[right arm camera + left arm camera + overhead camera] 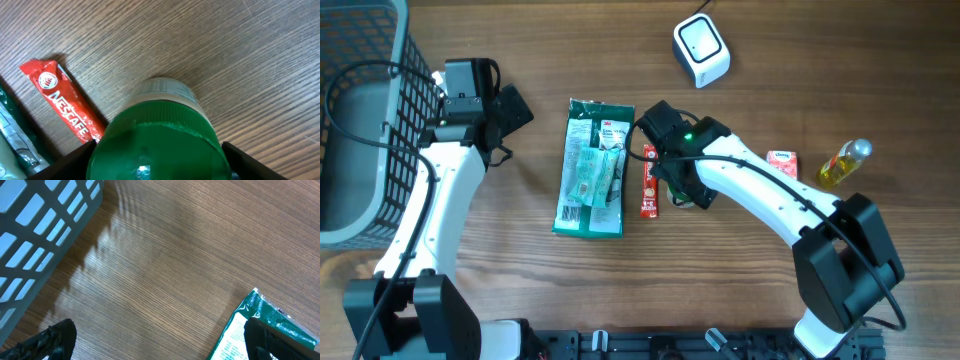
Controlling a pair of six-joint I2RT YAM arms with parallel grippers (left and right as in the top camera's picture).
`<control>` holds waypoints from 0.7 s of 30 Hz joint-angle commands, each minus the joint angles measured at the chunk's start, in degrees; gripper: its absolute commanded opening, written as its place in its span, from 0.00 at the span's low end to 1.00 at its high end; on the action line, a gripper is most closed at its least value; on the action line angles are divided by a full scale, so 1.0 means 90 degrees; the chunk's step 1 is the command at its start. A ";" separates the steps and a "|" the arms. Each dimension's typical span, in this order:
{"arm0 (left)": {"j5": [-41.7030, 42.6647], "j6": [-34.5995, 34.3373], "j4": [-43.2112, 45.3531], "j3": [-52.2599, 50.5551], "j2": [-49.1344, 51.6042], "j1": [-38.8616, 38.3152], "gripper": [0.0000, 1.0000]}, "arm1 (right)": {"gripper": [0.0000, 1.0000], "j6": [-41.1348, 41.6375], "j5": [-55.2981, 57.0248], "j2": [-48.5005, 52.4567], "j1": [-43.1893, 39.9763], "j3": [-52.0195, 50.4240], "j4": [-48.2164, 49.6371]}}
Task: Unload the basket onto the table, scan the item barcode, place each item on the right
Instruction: 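Release the pack and move right gripper over the green-lidded jar, then lower the right gripper and grasp the green-lidded jar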
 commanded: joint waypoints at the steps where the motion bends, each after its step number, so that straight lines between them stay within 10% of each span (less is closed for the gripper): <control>1: 0.0010 -0.0109 0.0002 0.0075 0.0002 0.0017 1.00 | 0.74 0.0044 -0.0104 0.0112 0.0015 -0.0034 0.0022; 11: 0.0010 -0.0109 0.0002 0.0075 0.0002 0.0017 1.00 | 0.57 -0.1508 0.0114 0.0112 0.0015 -0.0034 -0.0022; 21: 0.0010 -0.0109 0.0002 0.0075 0.0002 0.0017 1.00 | 0.51 -0.5923 0.0189 0.0112 0.0015 -0.0034 -0.0024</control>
